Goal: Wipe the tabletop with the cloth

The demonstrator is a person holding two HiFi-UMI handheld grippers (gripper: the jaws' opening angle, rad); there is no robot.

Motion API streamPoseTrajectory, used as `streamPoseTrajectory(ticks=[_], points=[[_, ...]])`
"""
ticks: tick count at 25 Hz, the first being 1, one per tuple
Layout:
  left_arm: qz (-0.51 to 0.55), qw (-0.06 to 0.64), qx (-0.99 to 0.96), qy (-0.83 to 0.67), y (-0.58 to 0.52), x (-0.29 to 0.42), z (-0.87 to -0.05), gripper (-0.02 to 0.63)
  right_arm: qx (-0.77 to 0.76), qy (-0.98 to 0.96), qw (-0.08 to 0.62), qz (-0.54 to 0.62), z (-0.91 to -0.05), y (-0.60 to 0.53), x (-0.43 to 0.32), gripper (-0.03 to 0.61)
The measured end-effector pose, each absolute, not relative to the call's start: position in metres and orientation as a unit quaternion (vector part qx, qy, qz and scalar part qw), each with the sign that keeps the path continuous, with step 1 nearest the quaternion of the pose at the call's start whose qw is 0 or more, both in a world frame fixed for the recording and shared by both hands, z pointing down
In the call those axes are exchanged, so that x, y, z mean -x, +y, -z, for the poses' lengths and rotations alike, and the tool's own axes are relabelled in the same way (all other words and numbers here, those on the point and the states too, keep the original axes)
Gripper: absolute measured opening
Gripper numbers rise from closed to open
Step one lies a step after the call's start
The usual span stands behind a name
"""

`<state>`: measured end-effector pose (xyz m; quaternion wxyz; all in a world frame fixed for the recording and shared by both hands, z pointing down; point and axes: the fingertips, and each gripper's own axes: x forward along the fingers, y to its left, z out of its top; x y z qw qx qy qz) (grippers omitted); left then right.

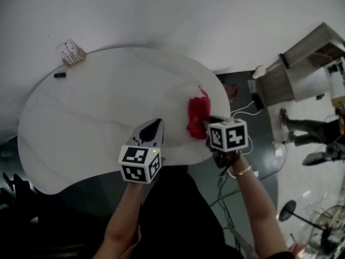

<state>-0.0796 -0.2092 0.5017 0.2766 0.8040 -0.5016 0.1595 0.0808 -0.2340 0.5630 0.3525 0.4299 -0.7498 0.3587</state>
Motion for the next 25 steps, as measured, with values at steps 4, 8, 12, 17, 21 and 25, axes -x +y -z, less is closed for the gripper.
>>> streamPoseTrajectory(ticks=[4,8,12,17,21,25], points=[[-0.162,0.27,-0.818,-0.482,-0.213,0.053,-0.498,0.002,-0.468,-0.723,0.353,-0.367,-0.563,-0.232,-0.136,0.046],[-0.161,0.263,-0.828,-0.469,-0.214,0.033,-0.492,0.002,-0.508,-0.694,0.36,-0.361,-0.562,-0.229,-0.186,0.046],[-0.155,0.257,-0.831,-0.468,-0.214,0.026,-0.484,0.002,-0.547,-0.666,0.367,-0.349,-0.555,-0.228,-0.228,0.046],[-0.144,0.251,-0.825,-0.486,-0.208,0.042,-0.476,0.002,-0.54,-0.695,0.335,-0.337,-0.517,-0.219,-0.215,0.046],[-0.133,0.252,-0.809,-0.514,-0.195,0.067,-0.47,0.002,-0.475,-0.754,0.315,-0.325,-0.487,-0.208,-0.143,0.046],[-0.123,0.25,-0.79,-0.546,-0.181,0.1,-0.465,0.002,-0.386,-0.81,0.299,-0.325,-0.472,-0.19,-0.05,0.046]])
